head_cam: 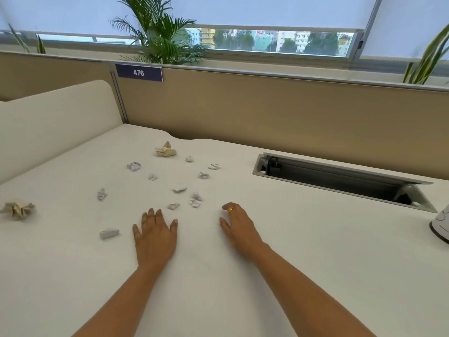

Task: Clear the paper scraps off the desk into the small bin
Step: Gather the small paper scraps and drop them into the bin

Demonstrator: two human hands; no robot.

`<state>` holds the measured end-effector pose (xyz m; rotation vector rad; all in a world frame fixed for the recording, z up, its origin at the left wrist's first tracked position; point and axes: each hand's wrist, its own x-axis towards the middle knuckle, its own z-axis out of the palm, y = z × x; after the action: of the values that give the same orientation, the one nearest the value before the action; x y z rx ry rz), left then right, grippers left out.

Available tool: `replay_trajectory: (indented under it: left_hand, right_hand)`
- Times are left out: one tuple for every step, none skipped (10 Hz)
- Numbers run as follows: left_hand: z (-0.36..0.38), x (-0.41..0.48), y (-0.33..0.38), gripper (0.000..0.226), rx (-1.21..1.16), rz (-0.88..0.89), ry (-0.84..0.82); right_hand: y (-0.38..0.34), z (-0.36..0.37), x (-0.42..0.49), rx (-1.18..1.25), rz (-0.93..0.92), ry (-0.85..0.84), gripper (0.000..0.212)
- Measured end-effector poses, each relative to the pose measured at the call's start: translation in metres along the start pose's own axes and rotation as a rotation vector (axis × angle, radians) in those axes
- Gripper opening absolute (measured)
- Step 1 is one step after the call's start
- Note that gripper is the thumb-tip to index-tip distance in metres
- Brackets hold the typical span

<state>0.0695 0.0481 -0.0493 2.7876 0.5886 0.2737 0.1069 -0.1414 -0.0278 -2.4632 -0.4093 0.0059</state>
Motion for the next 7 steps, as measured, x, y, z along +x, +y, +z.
replay_trajectory:
  left_hand:
    - [0.002,0.001,0.0,0.059,0.022,-0.006,0.0]
    - [0.004,0.002,0.001,0.06,0.036,-0.007,0.004]
    - [0.005,0.003,0.0,0.061,0.049,-0.01,0.004]
    - [0.005,0.003,0.001,0.061,0.068,-0.007,0.014]
    - [0.005,0.003,0.001,0.061,0.083,-0.005,0.009]
    - [0.004,0.003,0.001,0.061,0.089,-0.001,0.007]
    - [0.004,0.002,0.001,0.06,0.086,-0.003,0.006]
  right_hand:
    - [-0.018,0.014,0.024,0.005,-0.024,-0.095,0.049]
    - [-0.031,0.023,0.045,0.003,-0.032,-0.152,0.059]
    - [-0.039,0.027,0.062,-0.013,-0.039,-0.196,0.065]
    - [-0.044,0.031,0.075,-0.054,-0.038,-0.248,0.065]
    - [-0.047,0.034,0.08,-0.135,-0.058,-0.316,0.057]
    - [-0.047,0.037,0.074,-0.202,-0.113,-0.317,0.045]
    - [-0.045,0.038,0.06,-0.158,-0.124,-0.234,0.032]
